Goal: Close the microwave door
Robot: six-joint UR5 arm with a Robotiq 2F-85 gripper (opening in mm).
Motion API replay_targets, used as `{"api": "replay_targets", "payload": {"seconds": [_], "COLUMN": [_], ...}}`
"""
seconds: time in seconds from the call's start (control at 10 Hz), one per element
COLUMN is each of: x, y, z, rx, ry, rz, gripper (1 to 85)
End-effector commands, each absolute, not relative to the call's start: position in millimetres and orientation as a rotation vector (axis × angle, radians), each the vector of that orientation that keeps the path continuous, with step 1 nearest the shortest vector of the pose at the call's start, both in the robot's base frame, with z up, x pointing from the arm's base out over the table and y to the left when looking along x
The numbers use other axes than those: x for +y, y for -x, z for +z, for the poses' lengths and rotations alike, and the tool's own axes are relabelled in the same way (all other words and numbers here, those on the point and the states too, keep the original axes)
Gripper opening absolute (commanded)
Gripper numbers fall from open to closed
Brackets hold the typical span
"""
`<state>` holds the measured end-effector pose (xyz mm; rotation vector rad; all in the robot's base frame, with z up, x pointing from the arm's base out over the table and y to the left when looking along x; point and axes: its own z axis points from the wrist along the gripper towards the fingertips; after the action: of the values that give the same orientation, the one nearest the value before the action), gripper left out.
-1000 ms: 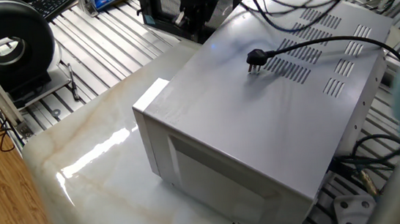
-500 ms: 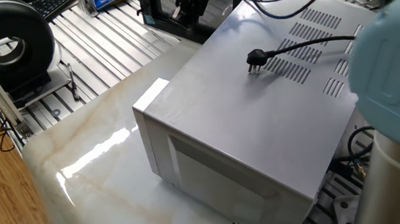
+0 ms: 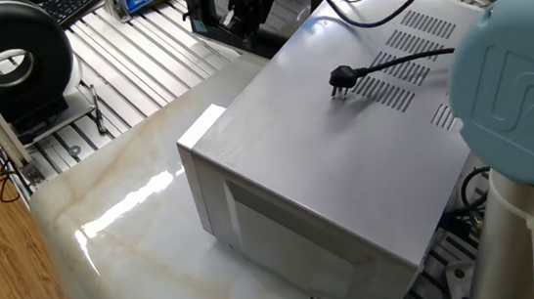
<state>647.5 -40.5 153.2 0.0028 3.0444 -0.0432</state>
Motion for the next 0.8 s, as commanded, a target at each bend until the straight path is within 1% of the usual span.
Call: {"api": "replay_targets", "payload": {"seconds": [0.0,0.1,0.2,0.4,0.7], "x": [-35,-44,-46,-37,-39], "y": [-670,-674,-672,-669,-677], "z": [156,157,156,156,157], "rx": [2.959,2.943,2.950,2.965,2.934], "ry": [-0.135,-0.128,-0.112,-0.093,-0.034], "rz": [0.007,-0.046,-0.057,-0.008,-0.021], "gripper": [1.0,1.0,1.0,1.0,1.0]}}
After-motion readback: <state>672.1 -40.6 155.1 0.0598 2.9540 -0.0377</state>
